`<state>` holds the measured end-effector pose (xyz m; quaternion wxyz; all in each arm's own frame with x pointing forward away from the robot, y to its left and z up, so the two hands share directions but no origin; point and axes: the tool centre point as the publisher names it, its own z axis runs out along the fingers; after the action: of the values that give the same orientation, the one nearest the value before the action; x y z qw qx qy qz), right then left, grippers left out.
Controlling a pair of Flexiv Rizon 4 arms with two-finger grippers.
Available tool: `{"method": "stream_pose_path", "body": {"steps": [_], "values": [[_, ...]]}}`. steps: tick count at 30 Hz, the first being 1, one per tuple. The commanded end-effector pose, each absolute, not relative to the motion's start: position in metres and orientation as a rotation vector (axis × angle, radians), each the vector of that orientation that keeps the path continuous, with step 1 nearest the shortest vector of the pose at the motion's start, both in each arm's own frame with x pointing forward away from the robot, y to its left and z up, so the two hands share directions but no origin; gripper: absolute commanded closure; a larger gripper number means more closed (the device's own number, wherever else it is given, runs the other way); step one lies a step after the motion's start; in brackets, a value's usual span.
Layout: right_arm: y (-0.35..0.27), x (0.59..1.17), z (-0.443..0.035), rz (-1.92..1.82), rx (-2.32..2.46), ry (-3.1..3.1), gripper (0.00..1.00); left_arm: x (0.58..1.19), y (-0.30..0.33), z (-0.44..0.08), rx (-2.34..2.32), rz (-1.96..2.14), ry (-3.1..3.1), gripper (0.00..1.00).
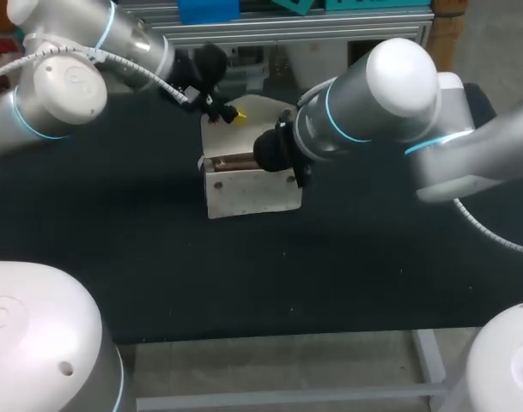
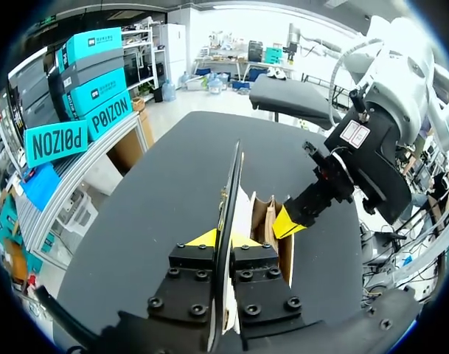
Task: Pick up the bag, open it, inspect its contents, close it, and place it on the opposite side
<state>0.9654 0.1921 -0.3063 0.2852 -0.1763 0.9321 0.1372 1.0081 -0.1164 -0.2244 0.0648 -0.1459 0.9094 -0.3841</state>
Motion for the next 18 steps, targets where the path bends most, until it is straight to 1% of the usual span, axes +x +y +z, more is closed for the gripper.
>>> {"method": "stream_pose_path", "body": {"steps": [1,9,18], "values": [[0.193,0.969,-0.314,0.370,-0.471,2.508,1.00,1.003,-0.110,-0.217,-0.418,-1.193,2.726,1.00],[0.191,0.974,-0.314,0.355,-0.453,2.503,1.00,0.995,-0.113,-0.209,-0.355,-1.207,2.734,1.00],[0.192,0.976,-0.285,0.344,-0.460,2.409,1.00,0.994,-0.118,-0.217,-0.342,-1.173,2.763,1.00]]}}
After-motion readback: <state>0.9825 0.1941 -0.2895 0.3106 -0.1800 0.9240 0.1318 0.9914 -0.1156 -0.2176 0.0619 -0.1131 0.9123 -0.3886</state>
